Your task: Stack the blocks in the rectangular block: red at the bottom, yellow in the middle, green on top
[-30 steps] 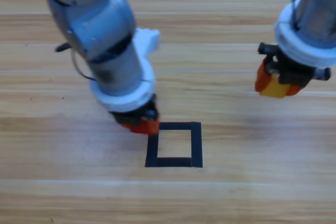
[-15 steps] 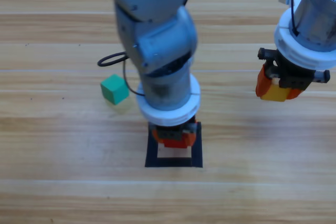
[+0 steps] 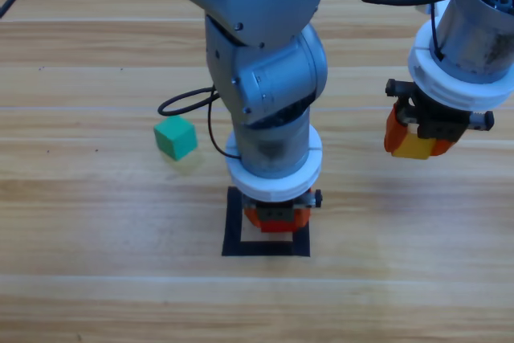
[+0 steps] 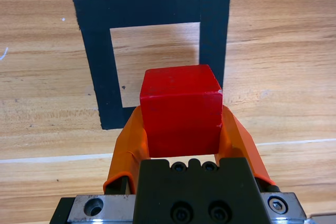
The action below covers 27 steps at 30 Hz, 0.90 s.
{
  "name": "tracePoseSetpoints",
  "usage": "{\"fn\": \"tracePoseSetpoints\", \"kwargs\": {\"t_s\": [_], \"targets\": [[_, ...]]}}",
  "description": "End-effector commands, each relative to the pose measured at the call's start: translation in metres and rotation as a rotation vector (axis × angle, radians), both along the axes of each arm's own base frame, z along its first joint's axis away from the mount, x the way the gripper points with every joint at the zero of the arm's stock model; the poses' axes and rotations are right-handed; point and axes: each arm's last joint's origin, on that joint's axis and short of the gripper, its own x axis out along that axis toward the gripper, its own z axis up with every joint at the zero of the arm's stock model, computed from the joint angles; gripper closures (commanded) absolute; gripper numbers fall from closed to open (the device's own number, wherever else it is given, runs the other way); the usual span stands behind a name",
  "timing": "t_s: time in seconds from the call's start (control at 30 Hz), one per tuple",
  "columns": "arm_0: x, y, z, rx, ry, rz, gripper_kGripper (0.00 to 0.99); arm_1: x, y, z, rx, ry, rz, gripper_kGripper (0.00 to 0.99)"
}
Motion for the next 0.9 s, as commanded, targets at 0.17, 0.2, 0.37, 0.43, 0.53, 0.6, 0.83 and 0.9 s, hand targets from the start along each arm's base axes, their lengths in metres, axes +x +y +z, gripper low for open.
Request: {"fn": "tracePoseSetpoints", "kwargs": {"t_s": [0.17, 0.2, 0.37, 0.43, 0.53, 0.6, 0.83, 0.9], "targets": [[-0.012, 0.004, -0.029, 0.097, 0.04, -0.021, 0.946, 0.014, 0.0, -0.023, -0.034, 0.055, -0.016, 0.814], [-0.012, 0.005, -0.029, 0.099, 0.04, -0.022, 0.946, 0.015, 0.0, -0.024, -0.034, 0.055, -0.016, 0.814], [-0.011, 0.003, -0.029, 0.091, 0.034, -0.025, 0.946, 0.015, 0.001, -0.025, -0.037, 0.056, -0.016, 0.814], [-0.01, 0.002, -0.029, 0.088, 0.032, -0.025, 0.946, 0.015, 0.001, -0.025, -0.038, 0.055, -0.016, 0.814], [-0.008, -0.001, -0.032, 0.086, 0.03, -0.025, 0.946, 0.015, 0.001, -0.025, -0.039, 0.054, -0.017, 0.814], [-0.008, -0.002, -0.033, 0.082, 0.025, -0.025, 0.941, 0.015, 0.001, -0.025, -0.039, 0.054, -0.017, 0.814], [-0.005, -0.006, -0.045, 0.088, 0.022, -0.029, 0.918, 0.016, 0.001, -0.025, -0.039, 0.052, -0.02, 0.814], [-0.004, -0.006, -0.047, 0.092, 0.023, -0.029, 0.918, 0.016, 0.001, -0.024, -0.037, 0.05, -0.02, 0.814]]}}
